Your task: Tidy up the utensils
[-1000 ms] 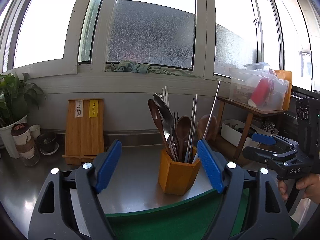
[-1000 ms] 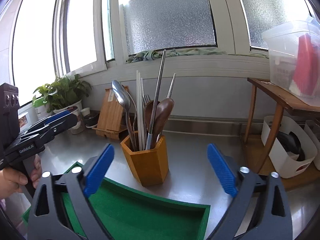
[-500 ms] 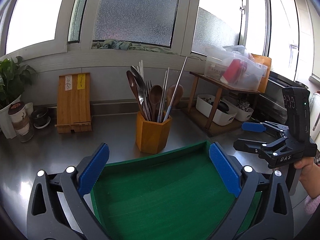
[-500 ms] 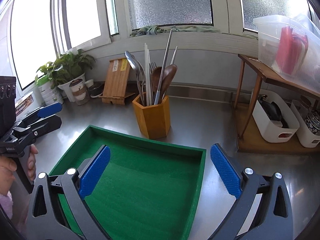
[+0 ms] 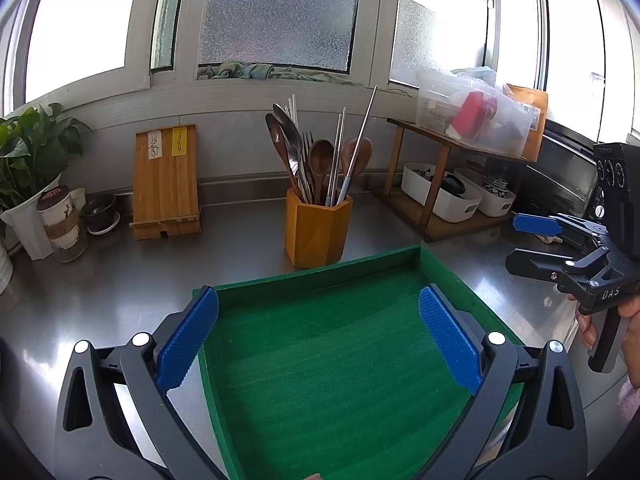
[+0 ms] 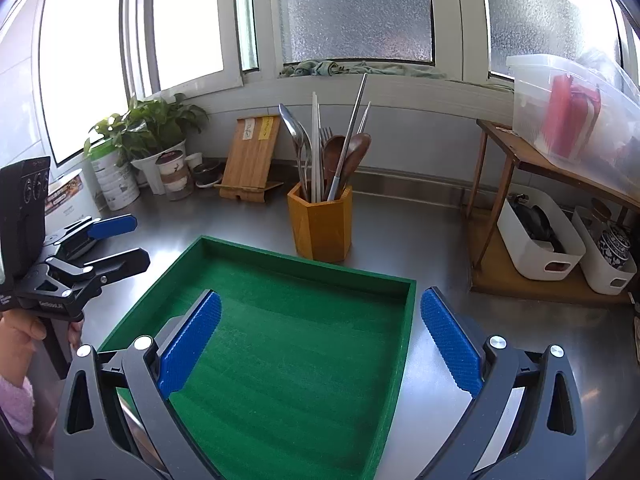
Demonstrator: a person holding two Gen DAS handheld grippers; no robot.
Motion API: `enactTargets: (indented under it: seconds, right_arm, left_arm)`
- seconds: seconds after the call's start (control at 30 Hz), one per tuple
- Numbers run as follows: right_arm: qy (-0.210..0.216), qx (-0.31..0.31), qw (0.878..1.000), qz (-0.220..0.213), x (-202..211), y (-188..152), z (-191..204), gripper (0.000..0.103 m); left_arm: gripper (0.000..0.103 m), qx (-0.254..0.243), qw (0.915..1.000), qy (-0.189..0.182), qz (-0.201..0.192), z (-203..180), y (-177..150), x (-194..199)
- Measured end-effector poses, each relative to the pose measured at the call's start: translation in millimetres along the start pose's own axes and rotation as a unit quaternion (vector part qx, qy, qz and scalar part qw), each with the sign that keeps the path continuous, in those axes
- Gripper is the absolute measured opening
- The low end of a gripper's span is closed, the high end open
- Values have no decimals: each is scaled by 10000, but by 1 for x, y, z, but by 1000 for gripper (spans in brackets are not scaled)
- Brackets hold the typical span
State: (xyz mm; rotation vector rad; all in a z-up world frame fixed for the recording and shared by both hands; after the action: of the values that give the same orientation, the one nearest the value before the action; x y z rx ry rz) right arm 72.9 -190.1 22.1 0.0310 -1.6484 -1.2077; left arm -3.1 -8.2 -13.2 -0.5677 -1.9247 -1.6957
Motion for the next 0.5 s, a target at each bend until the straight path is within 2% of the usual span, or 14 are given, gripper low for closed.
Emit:
enactTargets:
  seconds: [0.5]
  right_arm:
    - [-5, 27, 9999, 142, -4, -11, 3, 99]
  left_arm:
    - [95, -77, 9995, 219, 197, 2, -11, 3]
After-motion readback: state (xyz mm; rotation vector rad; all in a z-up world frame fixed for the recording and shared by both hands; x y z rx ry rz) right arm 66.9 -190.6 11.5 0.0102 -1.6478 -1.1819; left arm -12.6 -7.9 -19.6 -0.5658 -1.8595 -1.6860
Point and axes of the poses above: each gripper's, at about its wrist camera, not at the fingertips, and x roughly against the way its jaws point, z to its left, y to its top, the point moved 5 cm from there along -x, roughly the way its jaws point, and after that the axes turned 7 degrees about z, right-handed, at the moved point
